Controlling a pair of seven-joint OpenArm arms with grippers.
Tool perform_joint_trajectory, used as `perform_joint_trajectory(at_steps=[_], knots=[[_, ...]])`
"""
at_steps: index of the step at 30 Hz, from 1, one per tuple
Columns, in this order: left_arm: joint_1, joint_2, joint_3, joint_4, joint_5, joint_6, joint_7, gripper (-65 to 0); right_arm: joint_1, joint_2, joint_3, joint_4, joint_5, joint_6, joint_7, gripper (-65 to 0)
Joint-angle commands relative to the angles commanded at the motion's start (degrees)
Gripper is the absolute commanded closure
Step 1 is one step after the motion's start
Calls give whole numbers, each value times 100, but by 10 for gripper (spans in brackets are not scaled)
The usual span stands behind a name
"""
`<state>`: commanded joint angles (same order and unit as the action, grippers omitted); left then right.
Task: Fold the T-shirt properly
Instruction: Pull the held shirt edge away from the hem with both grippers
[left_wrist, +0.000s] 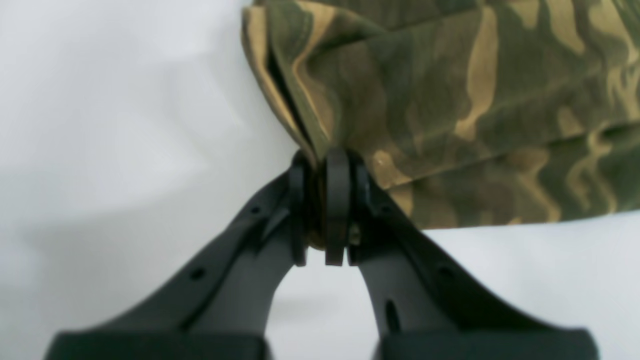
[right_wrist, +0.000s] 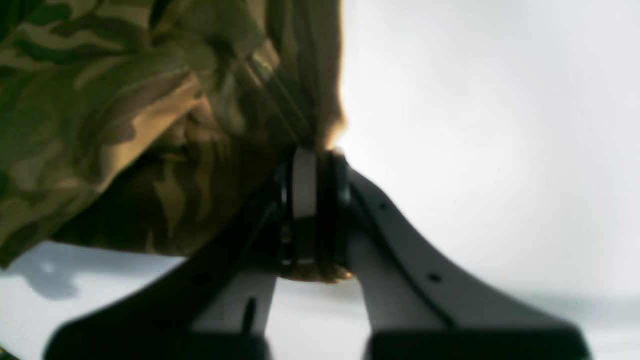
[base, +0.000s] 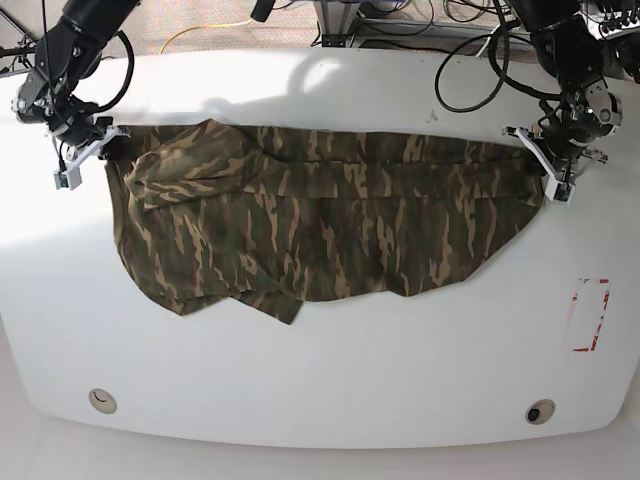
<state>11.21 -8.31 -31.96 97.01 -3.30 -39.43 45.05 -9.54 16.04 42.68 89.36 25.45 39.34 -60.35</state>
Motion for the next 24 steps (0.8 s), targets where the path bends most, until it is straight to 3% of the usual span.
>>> perform_joint_trajectory(at_steps=[4, 11, 19, 20, 22, 24], knots=[[290, -9, 0, 264, -26, -9, 229, -1, -352, -132, 97, 501, 0, -26, -229, 0], [853, 176, -158, 703, -44, -18, 246, -3, -747, -642, 615, 1073, -9, -18, -589, -8], [1081, 202, -466, 712, 0, -57, 246, -6, -1046, -712, 615, 1275, -9, -18, -589, -13], [1081, 202, -484, 712, 0, -57, 246, -6, -1046, -703, 615, 1275, -9, -18, -589, -25], [1081, 193, -492, 712, 0, -57, 246, -35, -1046, -703, 642, 1275, -9, -18, -589, -127], [1081, 193, -492, 738, 0, -57, 246, -111, -1020, -686, 651, 1284, -9, -18, -589, -263]])
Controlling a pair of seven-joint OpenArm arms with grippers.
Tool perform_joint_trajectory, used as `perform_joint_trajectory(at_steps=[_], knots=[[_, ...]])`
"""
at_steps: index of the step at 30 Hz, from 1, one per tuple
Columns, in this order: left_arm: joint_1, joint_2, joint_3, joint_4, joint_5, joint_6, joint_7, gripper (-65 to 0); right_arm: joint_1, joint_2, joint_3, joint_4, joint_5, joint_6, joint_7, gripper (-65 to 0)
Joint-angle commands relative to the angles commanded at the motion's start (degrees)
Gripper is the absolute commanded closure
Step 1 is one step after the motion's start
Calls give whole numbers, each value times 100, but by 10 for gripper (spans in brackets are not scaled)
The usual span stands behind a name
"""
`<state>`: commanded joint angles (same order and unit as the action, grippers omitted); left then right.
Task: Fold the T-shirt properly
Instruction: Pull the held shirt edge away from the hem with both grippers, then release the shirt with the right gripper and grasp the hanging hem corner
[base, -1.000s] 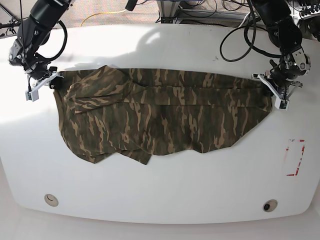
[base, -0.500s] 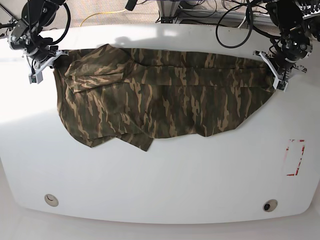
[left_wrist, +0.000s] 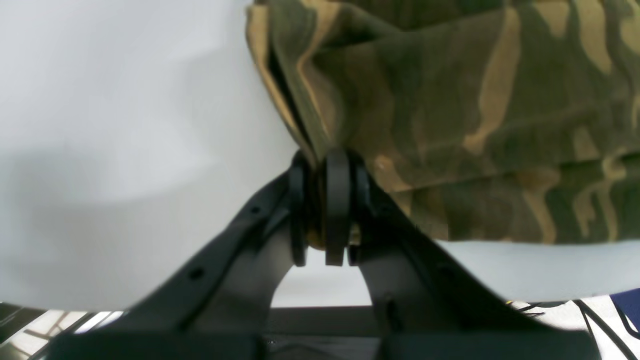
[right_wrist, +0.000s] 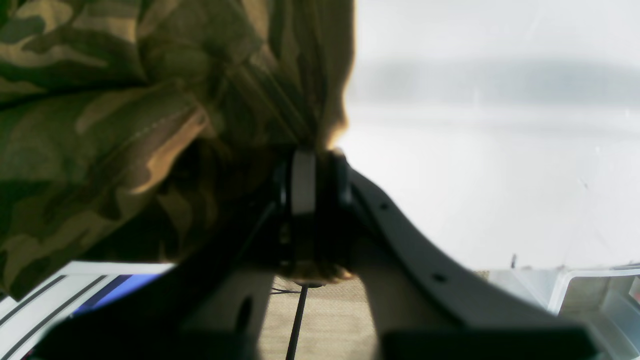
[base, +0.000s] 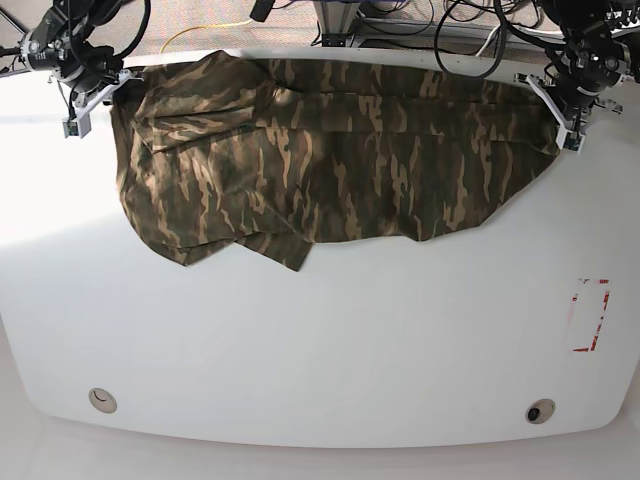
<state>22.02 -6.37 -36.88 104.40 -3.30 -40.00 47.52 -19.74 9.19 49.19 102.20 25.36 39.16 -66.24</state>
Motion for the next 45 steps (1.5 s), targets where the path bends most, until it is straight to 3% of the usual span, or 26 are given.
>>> perform_joint_trajectory(at_steps=[3, 5, 13, 26, 36, 45], knots=[[-18, 0, 0, 9, 0, 0, 0, -258, 9, 62, 9, 202, 0, 0, 26, -452], [-35, -9, 18, 9, -9, 0, 0, -338, 70, 70, -18, 431, 0, 0, 35, -512], [-343, -9, 18, 466, -44, 0, 387, -351, 633, 97, -105, 721, 9, 35, 9, -514], [-642, -18, 18, 563, -9, 0, 387, -351, 1829, 264, -1943, 651, -26, 0, 9, -472], [-633, -9, 18, 563, -9, 0, 387, -351, 3121, 237, -3270, -756, -35, -18, 114, -474], [-615, -9, 0, 545, -9, 0, 387, -351, 4193, 255, -4422, -2699, -35, -18, 923, -474]])
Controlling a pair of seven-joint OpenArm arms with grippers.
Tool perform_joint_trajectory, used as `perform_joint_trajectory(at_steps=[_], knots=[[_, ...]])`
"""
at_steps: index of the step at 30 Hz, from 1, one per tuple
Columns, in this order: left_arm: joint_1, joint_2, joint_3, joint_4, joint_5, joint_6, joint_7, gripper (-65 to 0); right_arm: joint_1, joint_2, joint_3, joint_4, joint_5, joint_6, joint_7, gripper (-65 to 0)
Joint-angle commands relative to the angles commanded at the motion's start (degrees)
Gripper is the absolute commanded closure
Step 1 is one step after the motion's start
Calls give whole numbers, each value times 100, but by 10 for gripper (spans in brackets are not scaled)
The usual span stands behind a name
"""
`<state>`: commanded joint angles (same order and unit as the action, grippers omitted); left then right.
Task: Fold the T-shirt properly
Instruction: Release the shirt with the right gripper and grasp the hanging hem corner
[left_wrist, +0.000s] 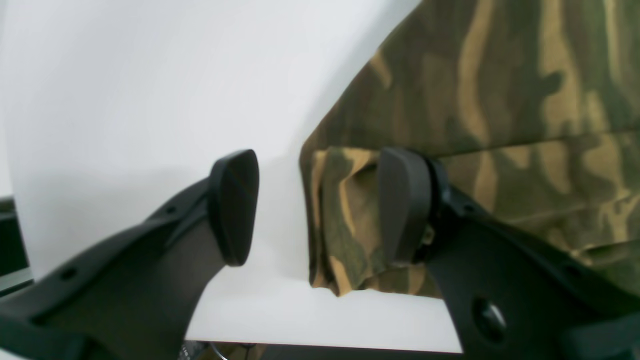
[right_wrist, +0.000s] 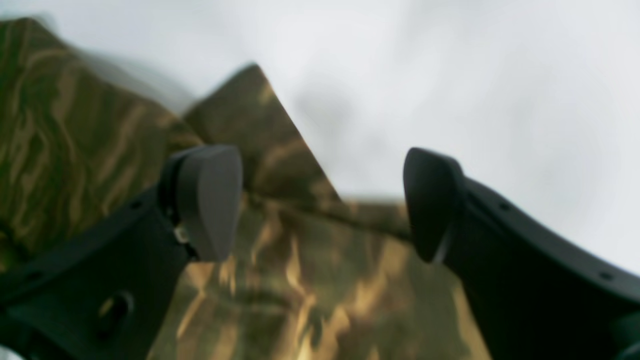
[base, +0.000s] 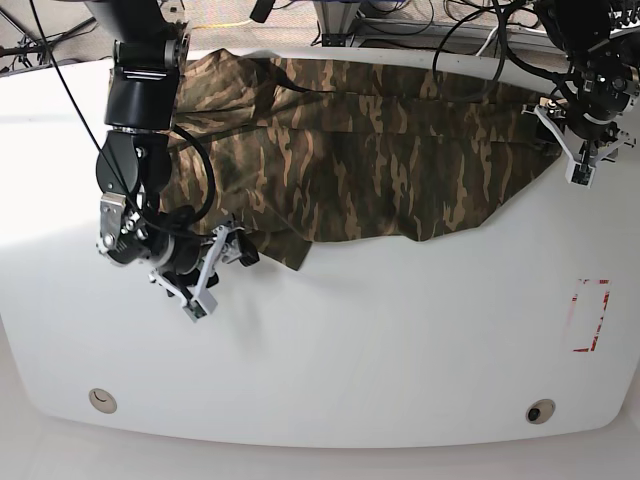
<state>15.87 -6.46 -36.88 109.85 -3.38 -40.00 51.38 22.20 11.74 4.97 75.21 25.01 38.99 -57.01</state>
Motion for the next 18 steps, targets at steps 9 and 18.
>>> perform_joint_trajectory(at_steps=[9, 18], knots=[[-18, 0, 0, -9, 0, 0, 0, -351, 484, -18, -1178, -1310, 0, 9, 976, -472], [-18, 0, 0, -18, 9, 0, 0, -351, 448, -35, -1758, -1345, -9, -9, 1486, -472]])
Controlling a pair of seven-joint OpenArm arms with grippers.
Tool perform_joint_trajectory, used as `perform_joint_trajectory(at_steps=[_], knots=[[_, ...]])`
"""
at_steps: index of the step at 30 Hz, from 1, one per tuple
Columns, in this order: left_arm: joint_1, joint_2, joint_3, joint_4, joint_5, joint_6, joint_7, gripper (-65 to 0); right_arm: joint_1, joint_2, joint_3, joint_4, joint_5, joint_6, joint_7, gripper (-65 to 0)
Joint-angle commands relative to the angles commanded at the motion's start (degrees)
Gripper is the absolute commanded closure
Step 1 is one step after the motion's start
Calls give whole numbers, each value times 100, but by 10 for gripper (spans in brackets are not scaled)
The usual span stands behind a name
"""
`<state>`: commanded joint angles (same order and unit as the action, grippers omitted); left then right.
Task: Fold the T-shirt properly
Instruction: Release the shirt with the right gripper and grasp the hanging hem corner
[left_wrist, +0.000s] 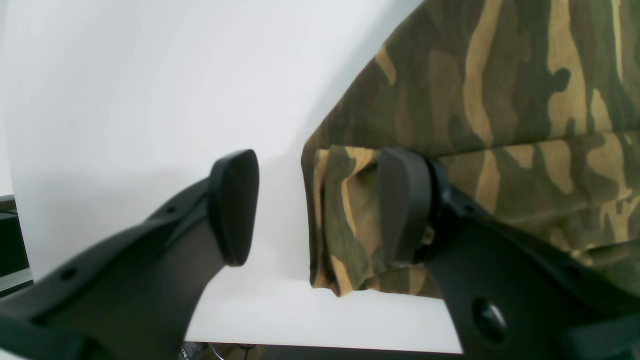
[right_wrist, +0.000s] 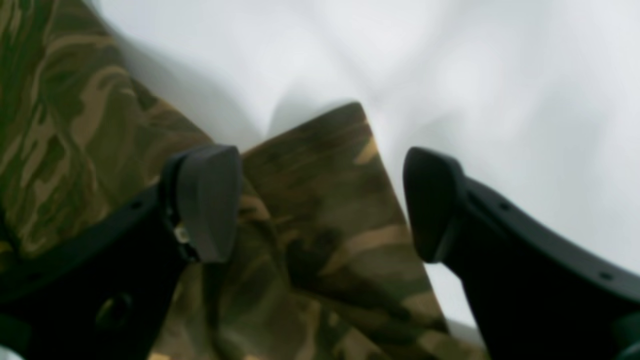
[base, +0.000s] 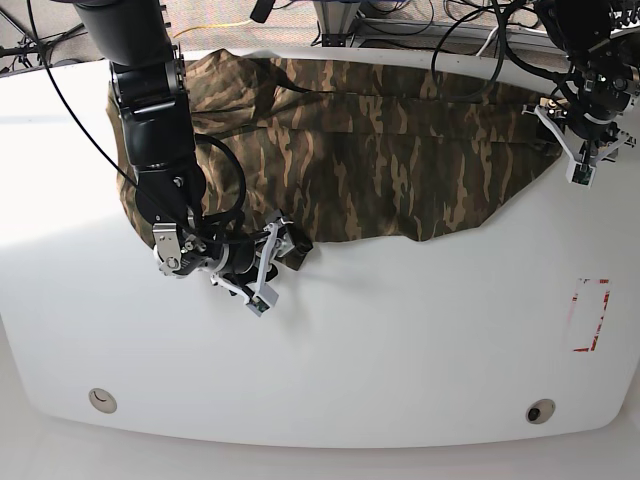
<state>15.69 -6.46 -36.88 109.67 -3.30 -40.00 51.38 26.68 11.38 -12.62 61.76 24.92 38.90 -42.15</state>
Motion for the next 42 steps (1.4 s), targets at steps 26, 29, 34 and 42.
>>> perform_joint_trajectory(at_steps=[26, 29, 34, 42], knots=[[-9, 0, 9, -9, 0, 0, 0, -351, -185, -79, -237, -695, 9, -246, 738, -293], [-9, 0, 9, -9, 0, 0, 0, -351, -185, -79, -325, -703, 9, -255, 738, -282], [-9, 0, 9, -18, 0, 0, 0, -351, -176, -88, -334, -703, 9, -264, 747, -52], [-9, 0, 9, -44, 0, 0, -9, -351, -62, 70, -334, -281, 9, -273, 730, 0]])
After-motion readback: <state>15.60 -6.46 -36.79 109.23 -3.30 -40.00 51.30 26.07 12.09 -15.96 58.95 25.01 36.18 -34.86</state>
